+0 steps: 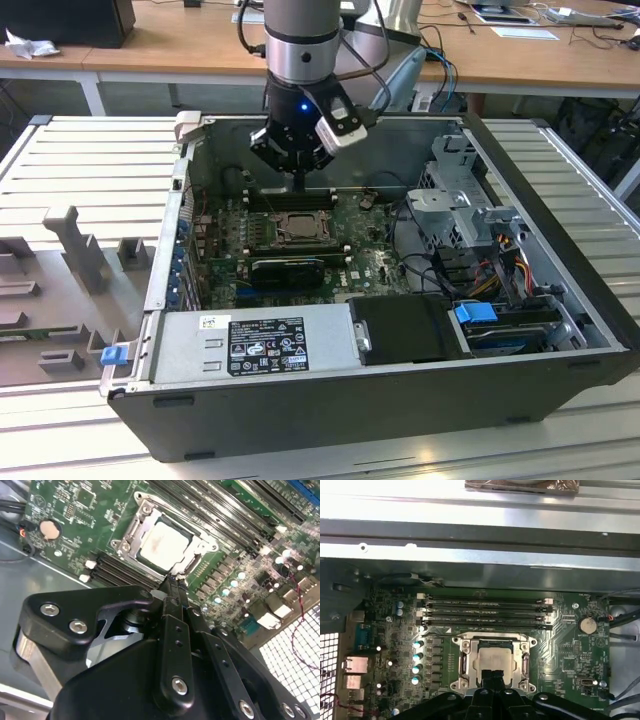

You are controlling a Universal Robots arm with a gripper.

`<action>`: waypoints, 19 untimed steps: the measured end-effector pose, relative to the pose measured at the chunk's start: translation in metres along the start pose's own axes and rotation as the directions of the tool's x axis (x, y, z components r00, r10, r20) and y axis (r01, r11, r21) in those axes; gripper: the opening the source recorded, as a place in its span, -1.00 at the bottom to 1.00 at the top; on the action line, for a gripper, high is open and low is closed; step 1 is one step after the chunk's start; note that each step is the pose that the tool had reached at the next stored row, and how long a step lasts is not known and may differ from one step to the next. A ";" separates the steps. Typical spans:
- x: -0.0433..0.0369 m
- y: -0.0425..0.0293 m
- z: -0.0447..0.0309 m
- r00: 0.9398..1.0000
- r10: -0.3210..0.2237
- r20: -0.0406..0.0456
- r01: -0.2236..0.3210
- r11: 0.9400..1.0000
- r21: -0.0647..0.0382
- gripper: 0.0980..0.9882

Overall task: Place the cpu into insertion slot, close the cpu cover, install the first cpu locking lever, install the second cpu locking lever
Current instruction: 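Install the first cpu locking lever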

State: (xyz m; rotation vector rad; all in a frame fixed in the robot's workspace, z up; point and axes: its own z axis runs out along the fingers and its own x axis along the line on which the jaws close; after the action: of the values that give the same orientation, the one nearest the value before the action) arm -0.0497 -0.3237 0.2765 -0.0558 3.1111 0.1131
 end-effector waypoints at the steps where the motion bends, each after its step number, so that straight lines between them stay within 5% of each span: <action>1: 0.0043 0.0001 0.0003 1.000 0.000 0.000 0.000 1.000 0.000 -0.98; 6: 0.0345 0.0010 0.0027 1.000 0.000 0.000 0.000 1.000 0.000 -0.98; 12: 0.0580 0.0027 0.0089 1.000 0.003 0.000 -0.003 1.000 0.000 -0.98; 19: 0.0672 0.0096 0.0155 1.000 0.003 0.000 -0.003 1.000 -0.001 -0.98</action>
State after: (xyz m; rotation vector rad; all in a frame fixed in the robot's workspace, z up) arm -0.1168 -0.3153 0.2598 -0.0517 3.1110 0.1146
